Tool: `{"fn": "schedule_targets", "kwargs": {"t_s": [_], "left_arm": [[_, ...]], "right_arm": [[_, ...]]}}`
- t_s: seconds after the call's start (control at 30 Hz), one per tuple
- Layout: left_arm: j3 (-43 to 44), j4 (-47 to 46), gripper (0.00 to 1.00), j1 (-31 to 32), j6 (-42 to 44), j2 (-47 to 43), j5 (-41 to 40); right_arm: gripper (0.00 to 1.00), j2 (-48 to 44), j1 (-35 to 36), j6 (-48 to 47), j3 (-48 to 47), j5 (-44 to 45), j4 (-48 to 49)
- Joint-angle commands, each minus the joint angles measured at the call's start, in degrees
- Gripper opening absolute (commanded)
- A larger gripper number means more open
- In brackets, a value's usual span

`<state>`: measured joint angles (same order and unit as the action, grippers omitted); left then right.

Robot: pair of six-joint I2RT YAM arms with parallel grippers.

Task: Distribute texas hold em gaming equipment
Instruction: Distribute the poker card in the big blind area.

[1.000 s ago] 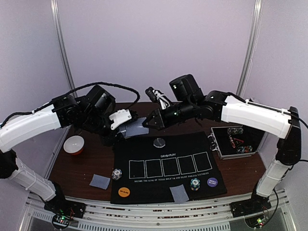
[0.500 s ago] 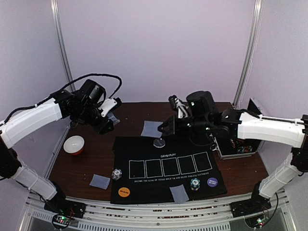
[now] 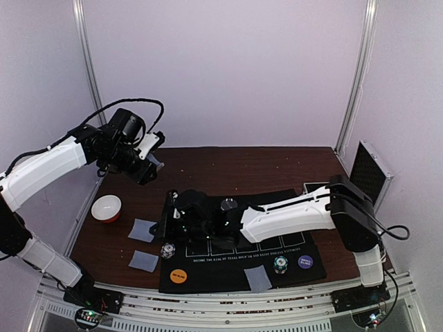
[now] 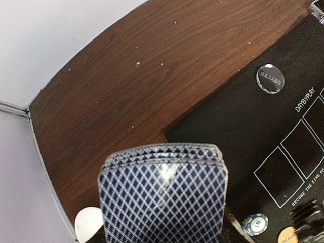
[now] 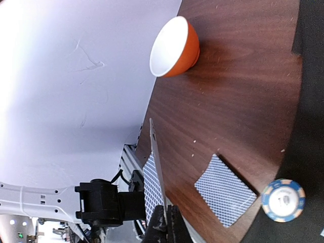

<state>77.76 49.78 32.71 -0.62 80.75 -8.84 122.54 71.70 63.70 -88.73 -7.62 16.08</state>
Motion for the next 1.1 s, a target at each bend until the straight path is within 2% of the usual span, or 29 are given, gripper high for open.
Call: {"fn": "schedule_targets", "kwargs": {"t_s": [0.0,0.17,0.5,0.63,0.9,1.07], "left_arm": [[0.94,-1.26,0.49,-0.56,-0.65,-2.07,-0.52],[-0.23,-1.46,0.49,-0.71,-0.39,-3.33,-0.39],[-1.50,-2.16,0.49,-0.72,-0.05,-4.78,0.80],[-1.64,-2.36,0.49,-0.80,0.03,-4.82,0.70],[-1.47,-2.32,0.49,-0.75,0.27,-4.30,0.54],[-1.60,-2.49,0.49,-0.80,0.42,-3.87,0.49]], "right_arm": [[0.00,5.51,1.96,9.16,-6.47,1.82,3.48],[0.00,8.98,3.48,15.12,-9.69,3.45,2.62],[0.00,13.63,4.08,21.02,-12.82,3.58,-0.89],[0.00,15.78,4.13,21.62,-15.68,2.10,-4.12],[0.00,16.37,3.68,23.52,-15.09,1.51,-5.93],[0.07,16.68,3.62,23.38,-15.74,1.03,-5.97]]}}
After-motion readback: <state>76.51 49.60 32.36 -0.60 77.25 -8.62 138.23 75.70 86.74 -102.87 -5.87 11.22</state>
